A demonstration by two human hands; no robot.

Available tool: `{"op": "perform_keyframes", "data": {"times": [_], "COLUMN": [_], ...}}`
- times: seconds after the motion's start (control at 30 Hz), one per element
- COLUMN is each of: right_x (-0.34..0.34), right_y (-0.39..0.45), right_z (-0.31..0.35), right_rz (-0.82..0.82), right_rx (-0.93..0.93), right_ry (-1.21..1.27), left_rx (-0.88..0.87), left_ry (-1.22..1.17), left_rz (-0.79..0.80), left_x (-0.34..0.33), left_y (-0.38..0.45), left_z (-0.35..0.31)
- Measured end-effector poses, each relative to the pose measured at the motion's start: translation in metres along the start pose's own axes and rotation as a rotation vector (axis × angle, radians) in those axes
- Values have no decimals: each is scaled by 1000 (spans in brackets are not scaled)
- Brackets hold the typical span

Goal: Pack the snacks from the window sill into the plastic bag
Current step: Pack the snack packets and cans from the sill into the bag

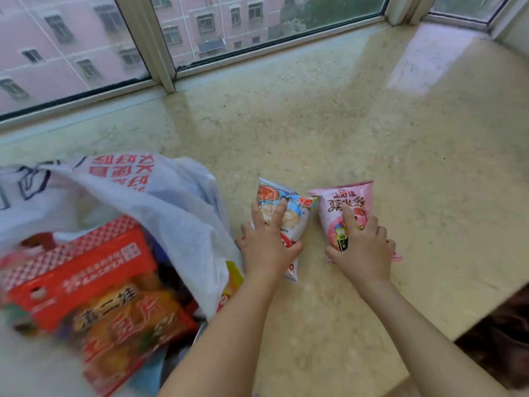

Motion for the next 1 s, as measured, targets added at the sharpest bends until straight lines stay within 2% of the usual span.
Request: {"op": "perform_keyframes", "data": {"times": [0.27,0.37,0.4,0.5,0.57,0.7,0.83,1.0], "right_x": [-12,0,6,22,35,73,114,149], "right_y": [-72,-79,-80,-88,-100,-129,-162,-202], "right_z": [-10,-16,-17,-19,-19,-14,1,24], "right_rz": [58,69,57,17,-5,-29,-52,-67], "right_rx": [7,1,3,18,26,68,152,280], "right_ry": [-55,16,57,152,151,109,51,101], "left_rx": [2,-7,-13,-53,-105,-59,-34,61], "left_ry": [157,180,164,124,111,166,95,121], "left_rz": [19,64,32,-240,-282,-266,-218,-206], "left_x": [-33,-26,-21,-2,10,45,82,117], "left_y": [-77,-88,-90,-103,-119,-165,-203,-250], "left_z": [2,-1,-1,3,8,19,27,37]}}
Point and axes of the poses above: each hand's wrist, its own y-axis towards the middle knuckle, its own x-axis out of the back of the hand, z = x × y, the point moved 2 cm from there along y, towards the middle knuckle, and after that the axes turned 12 degrees about z, right-handed, at the moved point
